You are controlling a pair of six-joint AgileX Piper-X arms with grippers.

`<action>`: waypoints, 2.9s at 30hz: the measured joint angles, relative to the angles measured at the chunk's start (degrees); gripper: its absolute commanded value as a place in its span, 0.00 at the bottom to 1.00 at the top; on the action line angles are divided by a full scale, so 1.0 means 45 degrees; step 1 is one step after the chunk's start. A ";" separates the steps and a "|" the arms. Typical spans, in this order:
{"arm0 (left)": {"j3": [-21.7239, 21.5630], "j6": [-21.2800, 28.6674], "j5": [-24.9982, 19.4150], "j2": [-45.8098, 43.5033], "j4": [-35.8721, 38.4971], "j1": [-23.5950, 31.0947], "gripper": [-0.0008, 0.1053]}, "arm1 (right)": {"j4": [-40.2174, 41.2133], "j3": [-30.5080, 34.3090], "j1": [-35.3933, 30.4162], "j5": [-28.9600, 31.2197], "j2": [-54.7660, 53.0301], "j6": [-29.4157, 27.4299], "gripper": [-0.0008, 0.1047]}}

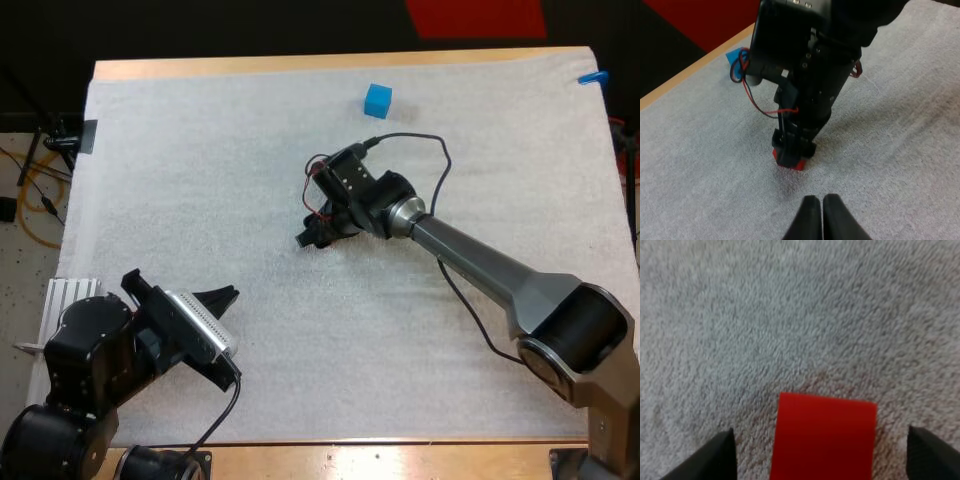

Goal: Stack red cube on blue cube

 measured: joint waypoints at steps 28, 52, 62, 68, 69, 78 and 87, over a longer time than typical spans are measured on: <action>0.0000 0.0000 0.0000 0.0000 0.0000 0.0000 0.01 | 0.0516 -0.0754 -0.0286 0.1744 -0.1614 -0.0933 0.17; 0.0000 0.0000 0.0000 0.0000 0.0000 0.0000 0.01 | -0.0914 -0.0782 -0.5212 0.0353 -0.3919 -0.3876 0.17; 0.0000 0.0000 0.0000 0.0000 0.0000 0.0000 0.01 | -0.2084 -0.0800 -0.6546 -0.2306 -0.2780 -0.5603 0.16; 0.0000 -0.0187 0.0000 0.0000 0.0000 0.0000 0.01 | -0.3068 -0.0800 -0.6718 -0.2772 -0.2089 -0.6976 0.01; 0.0000 -0.0290 0.0000 0.0000 0.0000 0.0000 0.01 | -0.3198 -0.0800 -0.6718 -0.2819 -0.1933 -0.7073 0.01; 0.0000 -0.0500 0.0000 0.0000 0.0000 0.0000 0.01 | -0.3048 -0.2864 -0.6718 -0.3736 -0.0222 -0.7436 0.01; 0.0000 -0.0500 0.0000 0.0162 0.0000 0.0000 0.01 | -0.1856 -0.6108 -0.6718 -0.4716 0.1382 -0.7679 0.01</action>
